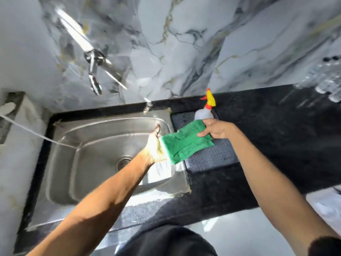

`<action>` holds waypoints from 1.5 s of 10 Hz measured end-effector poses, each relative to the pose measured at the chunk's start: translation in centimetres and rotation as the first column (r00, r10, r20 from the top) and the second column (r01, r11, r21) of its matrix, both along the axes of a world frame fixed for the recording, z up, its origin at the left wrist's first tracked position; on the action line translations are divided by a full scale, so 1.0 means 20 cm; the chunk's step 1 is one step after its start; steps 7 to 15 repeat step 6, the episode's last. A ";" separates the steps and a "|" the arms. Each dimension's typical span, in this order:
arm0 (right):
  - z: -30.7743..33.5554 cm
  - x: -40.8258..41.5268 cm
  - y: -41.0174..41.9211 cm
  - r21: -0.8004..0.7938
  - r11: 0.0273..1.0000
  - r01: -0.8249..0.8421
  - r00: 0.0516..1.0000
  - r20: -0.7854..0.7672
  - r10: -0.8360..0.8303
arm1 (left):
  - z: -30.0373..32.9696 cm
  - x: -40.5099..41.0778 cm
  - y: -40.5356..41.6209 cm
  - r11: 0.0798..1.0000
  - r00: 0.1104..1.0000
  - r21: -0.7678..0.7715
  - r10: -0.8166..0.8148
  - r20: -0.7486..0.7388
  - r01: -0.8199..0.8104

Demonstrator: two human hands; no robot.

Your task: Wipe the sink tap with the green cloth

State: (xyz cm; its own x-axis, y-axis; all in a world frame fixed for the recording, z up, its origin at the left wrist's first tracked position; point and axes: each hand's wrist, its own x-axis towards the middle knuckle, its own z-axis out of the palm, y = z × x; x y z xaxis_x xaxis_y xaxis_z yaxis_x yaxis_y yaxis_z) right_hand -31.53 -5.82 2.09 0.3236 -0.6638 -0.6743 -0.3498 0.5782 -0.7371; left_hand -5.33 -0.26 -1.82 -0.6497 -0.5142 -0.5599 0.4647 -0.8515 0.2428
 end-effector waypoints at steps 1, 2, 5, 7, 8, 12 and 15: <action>-0.10 -0.23 0.09 0.018 0.992 0.125 0.976 -0.180 -0.120 | -0.12 -0.20 0.02 0.997 0.986 0.062 0.027 0.163 -0.037; -0.16 -0.32 0.17 -0.019 0.977 0.211 0.917 -0.343 -0.204 | -0.17 -0.36 0.03 0.997 0.957 0.064 0.022 0.289 -0.042; -0.21 -0.08 0.25 -0.421 0.878 -0.227 0.622 -0.757 -0.202 | -0.10 -0.40 0.10 0.693 0.335 -0.632 0.537 0.774 0.348; -0.19 0.17 0.24 -0.674 0.618 -0.404 0.664 -0.681 -0.308 | -0.05 -0.31 0.12 0.394 0.198 -0.688 0.765 0.613 0.609; -0.19 0.17 0.24 -0.674 0.618 -0.404 0.664 -0.681 -0.308 | -0.05 -0.31 0.12 0.394 0.198 -0.688 0.765 0.613 0.609; -0.19 0.17 0.24 -0.674 0.618 -0.404 0.664 -0.681 -0.308 | -0.05 -0.31 0.12 0.394 0.198 -0.688 0.765 0.613 0.609; -0.19 0.17 0.24 -0.674 0.618 -0.404 0.664 -0.681 -0.308 | -0.05 -0.31 0.12 0.394 0.198 -0.688 0.765 0.613 0.609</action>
